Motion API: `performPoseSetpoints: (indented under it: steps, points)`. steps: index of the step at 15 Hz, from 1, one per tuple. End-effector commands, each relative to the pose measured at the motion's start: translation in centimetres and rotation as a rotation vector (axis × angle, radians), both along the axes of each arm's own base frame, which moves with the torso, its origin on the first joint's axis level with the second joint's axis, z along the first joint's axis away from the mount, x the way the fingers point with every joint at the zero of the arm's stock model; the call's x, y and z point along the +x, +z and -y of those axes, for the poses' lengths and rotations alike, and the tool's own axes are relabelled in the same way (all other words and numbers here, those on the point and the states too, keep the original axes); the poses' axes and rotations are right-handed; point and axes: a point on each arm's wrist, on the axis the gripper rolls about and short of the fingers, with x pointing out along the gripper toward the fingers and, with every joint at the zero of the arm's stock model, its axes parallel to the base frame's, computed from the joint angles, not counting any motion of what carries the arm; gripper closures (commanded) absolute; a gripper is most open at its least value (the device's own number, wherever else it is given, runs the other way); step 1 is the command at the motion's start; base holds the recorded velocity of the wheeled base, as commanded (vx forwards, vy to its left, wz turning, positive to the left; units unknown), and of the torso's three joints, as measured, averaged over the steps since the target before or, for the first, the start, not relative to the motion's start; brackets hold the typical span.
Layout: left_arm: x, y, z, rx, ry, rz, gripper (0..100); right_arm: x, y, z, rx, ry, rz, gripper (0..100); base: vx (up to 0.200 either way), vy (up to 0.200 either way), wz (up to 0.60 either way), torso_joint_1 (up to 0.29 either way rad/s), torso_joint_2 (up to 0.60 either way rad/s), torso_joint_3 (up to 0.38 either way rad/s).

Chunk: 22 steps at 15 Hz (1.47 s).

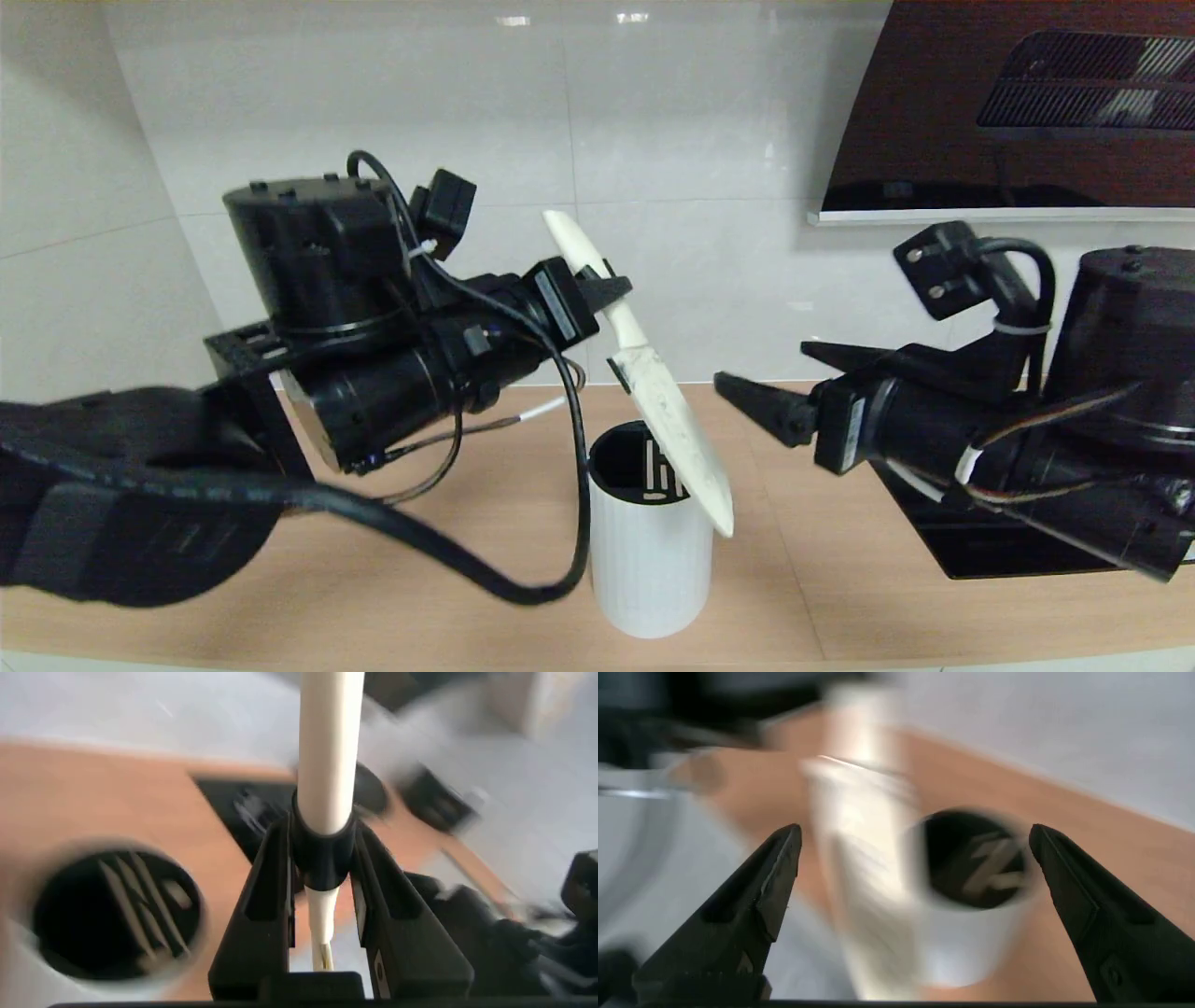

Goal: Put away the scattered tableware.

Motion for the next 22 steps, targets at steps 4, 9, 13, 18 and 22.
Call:
performPoseSetpoints:
  steps: [4,9,13,18,22]
  points:
    - [3.0,3.0,-0.5,0.202,0.35,0.027,100,0.9,1.5,3.8,0.032,-0.136,0.049,0,0.0,0.0,0.0,0.0,0.0,0.0]
    - [4.4,-0.3,0.8,0.39,0.524,0.222,100,1.3,1.0,3.7,0.011,-0.142,0.037,0,0.0,0.0,0.0,0.0,0.0,0.0]
    - [3.5,-2.5,3.3,0.427,0.472,0.282,100,1.3,0.9,3.8,0.006,-0.142,0.038,0,0.0,0.0,0.0,0.0,0.0,0.0]
    - [3.9,-4.5,4.5,0.47,0.468,0.245,100,1.3,0.6,3.7,-0.002,-0.141,0.03,0,0.0,0.0,0.0,0.0,0.0,0.0]
    - [4.0,-6.1,5.5,0.495,0.44,0.223,100,1.5,0.2,3.6,-0.01,-0.141,0.019,0,0.0,0.0,0.0,0.0,0.0,0.0]
